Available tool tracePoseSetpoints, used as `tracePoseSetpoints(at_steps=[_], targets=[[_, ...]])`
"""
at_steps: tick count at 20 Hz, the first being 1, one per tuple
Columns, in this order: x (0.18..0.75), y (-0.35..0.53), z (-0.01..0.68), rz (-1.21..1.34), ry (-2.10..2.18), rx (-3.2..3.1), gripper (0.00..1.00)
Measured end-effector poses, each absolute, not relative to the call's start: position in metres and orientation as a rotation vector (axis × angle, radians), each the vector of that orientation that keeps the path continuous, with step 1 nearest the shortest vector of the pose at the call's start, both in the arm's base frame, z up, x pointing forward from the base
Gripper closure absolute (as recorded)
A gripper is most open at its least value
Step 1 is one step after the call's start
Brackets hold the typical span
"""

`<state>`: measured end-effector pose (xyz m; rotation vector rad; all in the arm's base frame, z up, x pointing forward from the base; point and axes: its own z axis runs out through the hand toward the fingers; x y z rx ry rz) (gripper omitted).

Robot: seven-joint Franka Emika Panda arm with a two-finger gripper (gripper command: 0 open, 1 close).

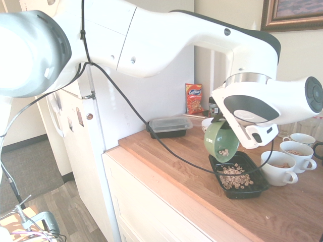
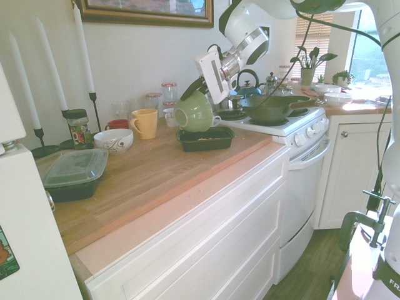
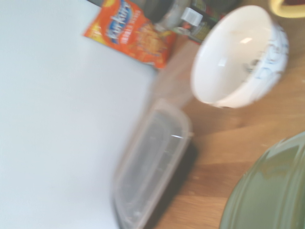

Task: Pour the cereal into the box

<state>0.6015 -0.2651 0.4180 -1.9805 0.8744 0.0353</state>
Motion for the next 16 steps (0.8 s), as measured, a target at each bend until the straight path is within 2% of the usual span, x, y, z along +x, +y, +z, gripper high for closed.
tracePoseSetpoints(at_steps=[7, 16], targets=[[0.612, -0.190, 0.435, -0.027, 1.026, -2.271, 1.00], [0.625, -0.042, 0.450, -0.326, 1.285, -2.689, 1.00]])
